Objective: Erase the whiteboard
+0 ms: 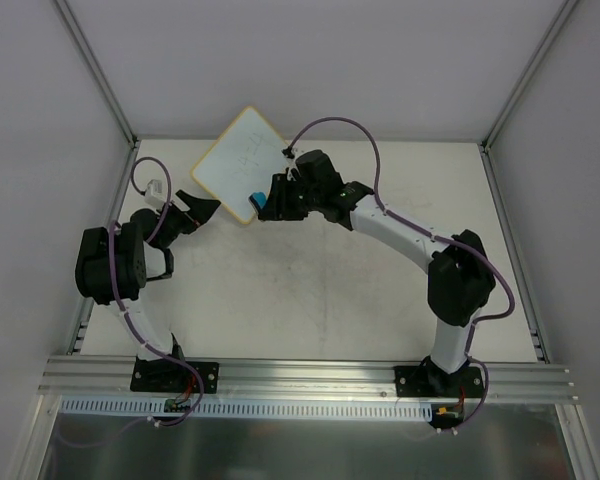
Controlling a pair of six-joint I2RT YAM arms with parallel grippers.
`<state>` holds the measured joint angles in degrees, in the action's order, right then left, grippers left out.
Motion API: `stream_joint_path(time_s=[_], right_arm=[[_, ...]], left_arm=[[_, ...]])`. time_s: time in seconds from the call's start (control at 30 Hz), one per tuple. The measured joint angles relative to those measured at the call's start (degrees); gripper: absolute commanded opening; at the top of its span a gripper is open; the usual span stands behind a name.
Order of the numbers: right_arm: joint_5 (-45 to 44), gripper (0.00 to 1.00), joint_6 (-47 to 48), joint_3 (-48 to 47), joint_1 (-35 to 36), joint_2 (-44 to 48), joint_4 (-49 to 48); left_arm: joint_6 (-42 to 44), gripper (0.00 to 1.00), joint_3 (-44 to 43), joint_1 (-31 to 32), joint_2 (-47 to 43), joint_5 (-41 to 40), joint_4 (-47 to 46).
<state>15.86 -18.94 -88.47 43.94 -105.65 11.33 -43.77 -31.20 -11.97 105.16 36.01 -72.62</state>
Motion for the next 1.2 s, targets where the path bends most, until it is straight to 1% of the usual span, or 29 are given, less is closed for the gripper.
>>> stream_joint_path(time_s=[0.3, 0.43, 0.57, 0.67, 0.73, 0.8, 0.83, 0.97, 1.07, 1.2], right_arm=[[1.6, 0.00, -1.9, -8.2, -1.0, -7.3, -0.3], [1.6, 0.00, -3.0, -11.6, -1.6, -11.3, -0.5], [1.6, 0.00, -3.8, -13.4, -2.4, -15.0, -0.6], [1.4, 0.00, -4.0, -14.7, -2.9, -17.2, -0.6], [1.2, 0.00, -4.0, -15.0, -3.1, -18.2, -0.6], [1.1, 0.00, -4.0, -15.5, -3.1, -18.8, -0.5], [1.0, 0.00, -4.0, -15.8, -3.1, -19.0, -0.5], [1.0, 0.00, -3.9, -17.4, -3.2, -20.0, -0.5], [1.0, 0.00, -3.9, -19.0, -3.3, -20.6, -0.6], [0.9, 0.00, -3.5, -20.9, -3.4, -21.6, -0.8]], left_arm=[[1.3, 0.99, -2.8, 0.3, 3.8, 0.4, -0.2], [1.4, 0.93, -3.9, 1.1, 4.2, 0.8, -0.2], [1.5, 0.81, -4.6, 2.5, 4.3, 1.1, -0.3], [1.6, 0.77, -5.2, 3.0, 4.4, 1.1, -0.4], [1.6, 0.72, -5.5, 3.4, 4.5, 1.1, -0.5], [1.7, 0.69, -5.8, 3.4, 4.7, 1.0, -0.5], [1.7, 0.65, -6.0, 3.7, 4.9, 1.0, -0.5], [1.6, 0.57, -7.0, 3.8, 5.8, 1.1, -0.5], [1.6, 0.45, -7.6, 4.2, 6.3, 1.1, -0.5], [1.2, 0.34, -9.3, 4.5, 7.8, 1.3, -0.5]])
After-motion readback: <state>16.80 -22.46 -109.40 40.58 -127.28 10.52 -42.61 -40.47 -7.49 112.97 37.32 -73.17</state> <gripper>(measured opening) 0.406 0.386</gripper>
